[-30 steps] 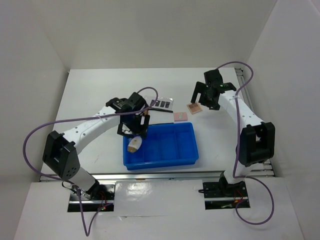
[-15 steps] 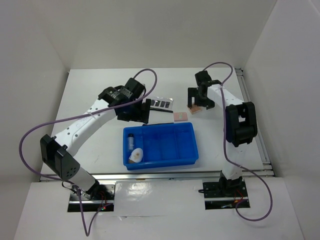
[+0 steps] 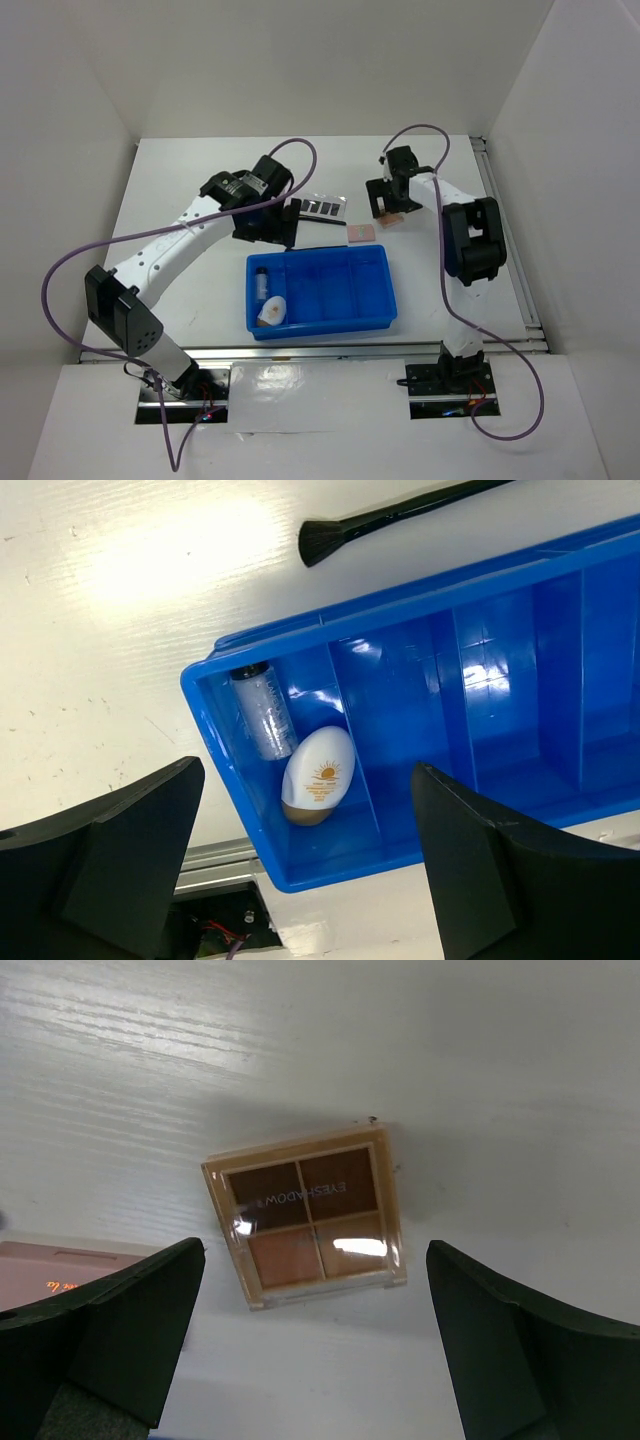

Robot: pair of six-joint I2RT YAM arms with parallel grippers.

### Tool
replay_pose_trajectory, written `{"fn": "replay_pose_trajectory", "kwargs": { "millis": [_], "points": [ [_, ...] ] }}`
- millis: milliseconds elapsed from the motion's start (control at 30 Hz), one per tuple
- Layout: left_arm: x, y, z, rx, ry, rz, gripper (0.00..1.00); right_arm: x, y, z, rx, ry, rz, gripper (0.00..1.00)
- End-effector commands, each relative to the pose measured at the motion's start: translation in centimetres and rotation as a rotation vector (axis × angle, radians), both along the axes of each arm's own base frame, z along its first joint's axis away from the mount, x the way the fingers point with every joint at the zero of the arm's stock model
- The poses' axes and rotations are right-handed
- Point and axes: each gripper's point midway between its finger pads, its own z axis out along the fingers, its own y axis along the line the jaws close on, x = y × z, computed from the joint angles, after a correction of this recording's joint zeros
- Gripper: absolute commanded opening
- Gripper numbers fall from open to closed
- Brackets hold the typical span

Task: Organize the makeup

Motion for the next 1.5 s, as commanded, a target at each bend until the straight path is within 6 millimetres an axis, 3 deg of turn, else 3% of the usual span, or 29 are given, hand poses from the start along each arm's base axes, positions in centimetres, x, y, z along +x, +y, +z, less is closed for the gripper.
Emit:
{"fn": "replay_pose_trajectory", "kwargs": {
  "millis": [0, 233, 367, 433, 467, 500, 633, 733, 833, 867, 967, 1000, 1067, 1100, 1167, 1200, 1233, 1400, 1467],
  "points": [
    [0.5, 0.4, 0.8, 0.023, -0.021, 0.003, 0.98, 1.7, 1.1, -0.4, 0.035, -0.030, 0.079, 1.00],
    [0.5, 0.6, 0.4, 0.041, -0.011, 0.007, 0.98, 1.4, 1.2, -2.0, 0.059, 0.008, 0.096, 1.00],
    [0.5, 0.6, 0.4, 0.041, -0.011, 0.007, 0.98, 1.4, -0.2, -2.6, 0.017, 0.003, 0.051, 1.00],
    [0.6, 0.8, 0.4, 0.047, -0.015, 0.011, 0.98, 1.6, -1.0, -2.7, -0.013, 0.004, 0.002, 0.88],
    [0.6, 0.8, 0.4, 0.047, -0.015, 0.011, 0.98, 1.7, -1.2, -2.5, -0.022, 0.002, -0.016, 0.76],
    [0.6, 0.8, 0.4, 0.047, -0.015, 0.011, 0.97, 1.7, -1.4, -2.5, -0.028, 0.000, -0.031, 0.54],
    [0.7, 0.7, 0.7, 0.046, -0.024, 0.003, 0.97, 2.0, -1.8, -1.9, -0.041, -0.006, -0.067, 0.50],
    [0.9, 0.6, 0.7, 0.045, -0.025, 0.003, 0.97, 2.4, -1.6, -0.3, -0.015, -0.034, -0.100, 0.50],
    [1.3, 0.4, 1.1, 0.042, -0.036, -0.005, 0.97, 3.0, -1.7, 3.4, 0.022, -0.080, -0.151, 0.50],
    [1.3, 0.3, 1.1, 0.042, -0.036, -0.005, 0.97, 3.0, -1.3, 5.8, 0.054, -0.111, -0.148, 0.50],
    [1.5, 0.5, 0.8, 0.056, -0.034, 0.000, 0.97, 2.3, -0.3, 9.8, 0.134, -0.155, -0.146, 0.50],
    [1.6, 0.7, 0.8, 0.056, -0.034, 0.009, 0.95, 1.3, 0.4, 12.0, 0.177, -0.176, -0.117, 0.50],
    [1.9, 1.2, 0.9, 0.064, -0.039, 0.024, 0.94, -0.2, 1.0, 13.6, 0.205, -0.187, -0.117, 0.50],
    [2.2, 1.6, 0.9, 0.064, -0.038, 0.038, 0.92, -2.0, 0.9, 14.6, 0.214, -0.184, -0.110, 0.50],
    [2.4, 2.0, 0.9, 0.065, -0.038, 0.050, 0.92, -4.4, 2.5, 15.2, 0.234, -0.167, -0.094, 0.50],
    [2.6, 2.3, 0.9, 0.065, -0.038, 0.059, 0.92, -6.5, 2.7, 14.1, 0.225, -0.110, -0.092, 0.50],
    [2.9, 2.1, 1.2, 0.055, -0.053, 0.060, 0.92, -8.0, 3.1, 15.5, 0.240, -0.128, -0.084, 0.50],
    [3.0, 2.3, 1.2, 0.052, -0.049, 0.057, 0.92, -15.8, 6.7, 15.8, 0.282, -0.031, -0.050, 0.50],
    [3.1, 2.2, 1.6, 0.042, -0.064, 0.058, 0.92, -18.6, 6.9, 15.6, 0.281, 0.008, -0.058, 0.50]
  ]
}}
